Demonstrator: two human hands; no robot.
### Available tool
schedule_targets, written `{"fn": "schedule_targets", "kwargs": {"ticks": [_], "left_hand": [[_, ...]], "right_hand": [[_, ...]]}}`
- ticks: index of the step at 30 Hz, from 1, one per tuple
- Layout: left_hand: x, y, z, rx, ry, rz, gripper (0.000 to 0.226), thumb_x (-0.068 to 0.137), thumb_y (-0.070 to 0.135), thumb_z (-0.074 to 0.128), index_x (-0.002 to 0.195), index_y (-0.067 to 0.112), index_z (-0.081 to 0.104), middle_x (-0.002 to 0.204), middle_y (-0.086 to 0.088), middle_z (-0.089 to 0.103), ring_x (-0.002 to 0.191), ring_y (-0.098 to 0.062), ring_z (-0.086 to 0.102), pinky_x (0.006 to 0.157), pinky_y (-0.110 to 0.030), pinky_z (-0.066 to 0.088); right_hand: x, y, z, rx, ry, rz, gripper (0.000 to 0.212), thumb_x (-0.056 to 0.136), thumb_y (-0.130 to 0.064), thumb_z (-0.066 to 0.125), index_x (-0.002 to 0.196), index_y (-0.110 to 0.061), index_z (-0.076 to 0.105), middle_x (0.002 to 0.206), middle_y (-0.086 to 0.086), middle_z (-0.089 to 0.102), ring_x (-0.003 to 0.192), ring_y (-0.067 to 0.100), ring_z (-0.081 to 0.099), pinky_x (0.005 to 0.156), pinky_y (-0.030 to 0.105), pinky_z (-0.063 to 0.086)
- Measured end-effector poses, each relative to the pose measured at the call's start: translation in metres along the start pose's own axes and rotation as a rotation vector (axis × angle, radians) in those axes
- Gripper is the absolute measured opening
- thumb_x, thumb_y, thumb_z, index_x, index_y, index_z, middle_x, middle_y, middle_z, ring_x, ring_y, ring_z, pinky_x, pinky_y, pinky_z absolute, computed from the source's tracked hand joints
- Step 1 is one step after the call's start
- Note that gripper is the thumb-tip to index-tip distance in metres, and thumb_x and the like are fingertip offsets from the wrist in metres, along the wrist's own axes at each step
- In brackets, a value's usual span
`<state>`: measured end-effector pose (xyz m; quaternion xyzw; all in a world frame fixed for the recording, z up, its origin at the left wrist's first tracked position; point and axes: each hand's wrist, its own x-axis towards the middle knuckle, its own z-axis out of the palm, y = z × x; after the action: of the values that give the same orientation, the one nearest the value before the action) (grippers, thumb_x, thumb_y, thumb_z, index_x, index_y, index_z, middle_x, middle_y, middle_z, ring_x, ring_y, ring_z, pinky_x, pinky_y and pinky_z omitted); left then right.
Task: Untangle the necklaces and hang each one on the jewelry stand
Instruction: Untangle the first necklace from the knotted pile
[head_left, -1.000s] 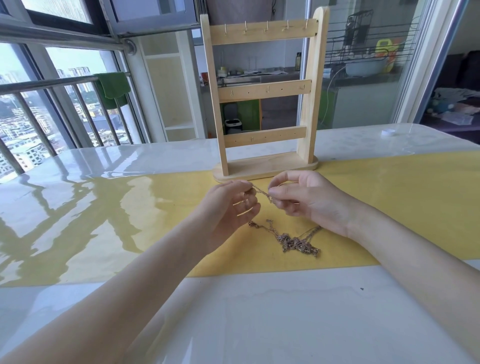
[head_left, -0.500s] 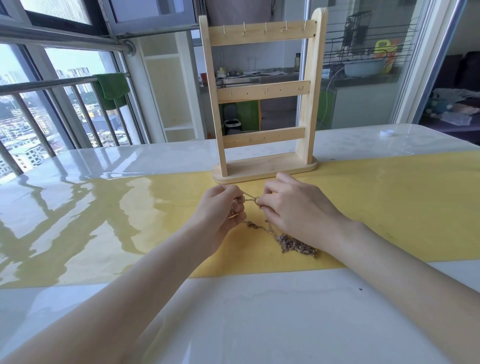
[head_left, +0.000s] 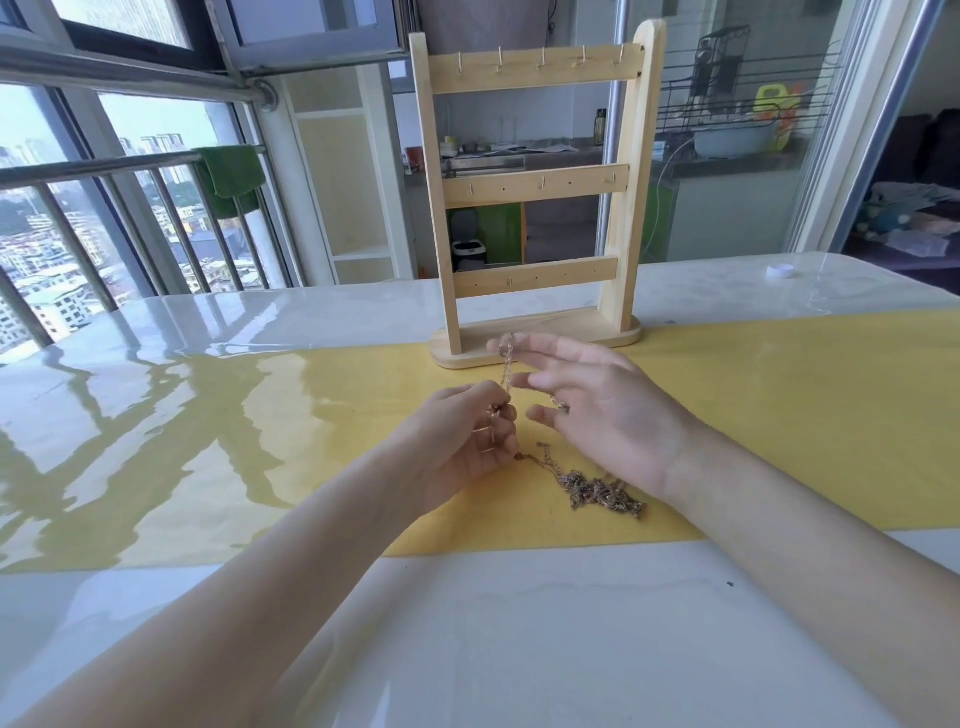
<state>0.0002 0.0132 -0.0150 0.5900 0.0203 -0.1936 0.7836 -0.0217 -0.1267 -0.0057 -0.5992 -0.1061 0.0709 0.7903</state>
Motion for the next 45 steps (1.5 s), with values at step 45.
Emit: {"fn": "schedule_targets", "kwargs": {"ticks": [45], "left_hand": [[-0.0079,0.0015,0.0004,0.365,-0.043,0.313,0.005,0.086,0.009,0.066,0.082,0.011,0.068,0.063,0.004,0.063,0.065,-0.007,0.061,0.067,-0.018,0.049]], "right_hand": [[0.0004,-0.0017,-0.0059,-0.443,0.24,-0.196,0.012,0.084,-0.004,0.067,0.076,-0.012,0.063,0.065,-0.001,0.06,0.048,0.003,0.046,0.055,0.022,0.041]]}}
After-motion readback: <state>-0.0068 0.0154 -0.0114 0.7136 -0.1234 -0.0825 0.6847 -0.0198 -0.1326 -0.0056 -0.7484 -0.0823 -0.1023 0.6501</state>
